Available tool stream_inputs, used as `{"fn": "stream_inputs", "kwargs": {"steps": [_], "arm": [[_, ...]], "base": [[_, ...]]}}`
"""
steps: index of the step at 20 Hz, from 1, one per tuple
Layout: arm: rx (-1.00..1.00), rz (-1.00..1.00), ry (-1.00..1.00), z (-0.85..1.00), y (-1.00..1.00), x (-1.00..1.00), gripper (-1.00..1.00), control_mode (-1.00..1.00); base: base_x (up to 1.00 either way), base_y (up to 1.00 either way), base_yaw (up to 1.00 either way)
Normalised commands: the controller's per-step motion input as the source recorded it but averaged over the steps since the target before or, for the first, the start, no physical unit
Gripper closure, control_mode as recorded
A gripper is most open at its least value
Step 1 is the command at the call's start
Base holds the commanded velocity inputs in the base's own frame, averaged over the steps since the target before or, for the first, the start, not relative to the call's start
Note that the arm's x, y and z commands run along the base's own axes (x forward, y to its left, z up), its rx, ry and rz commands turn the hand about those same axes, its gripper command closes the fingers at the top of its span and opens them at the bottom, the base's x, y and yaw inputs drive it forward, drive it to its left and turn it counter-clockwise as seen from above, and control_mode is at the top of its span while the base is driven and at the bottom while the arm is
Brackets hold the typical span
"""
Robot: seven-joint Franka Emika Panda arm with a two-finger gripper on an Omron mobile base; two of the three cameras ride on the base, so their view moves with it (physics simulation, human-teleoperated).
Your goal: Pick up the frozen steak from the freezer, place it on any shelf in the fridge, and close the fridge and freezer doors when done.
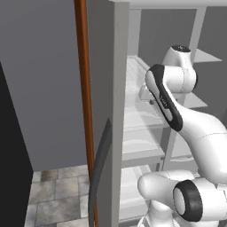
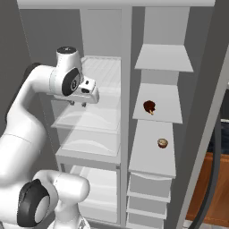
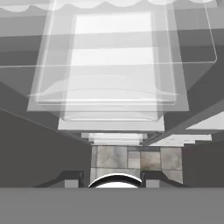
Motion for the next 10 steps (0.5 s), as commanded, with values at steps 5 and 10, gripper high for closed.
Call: {"fn": "stream_inputs", "kwargs": {"steps": [5, 10], "arm": [[0.00, 0.00, -0.04, -0.01, 0.00, -0.24, -1.00, -1.00], [0.00, -0.01, -0.02, -0.24, 0.00, -0.62, -1.00, -1.00]], "base": [[0.00, 0.00, 0.00], [0.00, 0.00, 0.00]]}}
